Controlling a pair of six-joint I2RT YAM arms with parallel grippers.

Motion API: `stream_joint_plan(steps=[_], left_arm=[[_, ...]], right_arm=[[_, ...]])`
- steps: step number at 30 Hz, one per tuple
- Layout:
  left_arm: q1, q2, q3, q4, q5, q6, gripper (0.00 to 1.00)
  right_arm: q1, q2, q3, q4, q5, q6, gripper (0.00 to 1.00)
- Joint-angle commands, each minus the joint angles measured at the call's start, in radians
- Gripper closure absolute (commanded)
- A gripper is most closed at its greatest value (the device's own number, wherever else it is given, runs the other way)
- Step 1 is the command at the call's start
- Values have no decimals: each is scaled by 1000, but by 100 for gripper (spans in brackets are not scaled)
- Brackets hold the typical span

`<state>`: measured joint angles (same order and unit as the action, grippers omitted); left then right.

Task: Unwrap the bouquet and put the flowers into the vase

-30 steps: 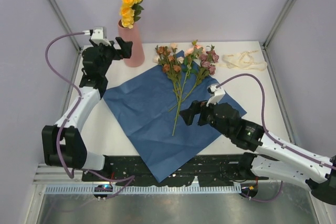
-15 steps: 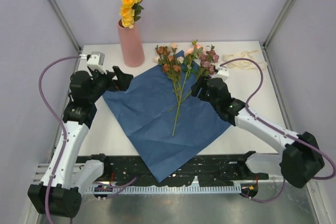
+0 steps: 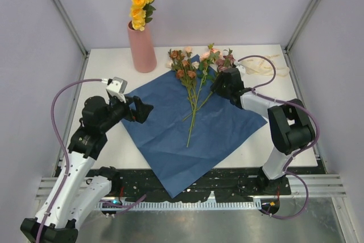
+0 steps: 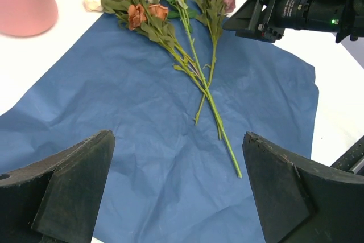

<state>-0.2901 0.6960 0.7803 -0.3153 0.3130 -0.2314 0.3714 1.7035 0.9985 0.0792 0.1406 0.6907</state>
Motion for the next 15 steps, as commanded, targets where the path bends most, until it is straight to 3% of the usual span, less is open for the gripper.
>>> stream_joint_plan(steps=[1, 15], left_arm=[[-1, 5, 40, -21, -29, 12, 2], [0, -15, 31, -24, -52, 4, 2]], right_arm=[[-12, 42, 77, 76, -56, 41, 46], [-11, 228, 247, 99, -171, 21, 52]])
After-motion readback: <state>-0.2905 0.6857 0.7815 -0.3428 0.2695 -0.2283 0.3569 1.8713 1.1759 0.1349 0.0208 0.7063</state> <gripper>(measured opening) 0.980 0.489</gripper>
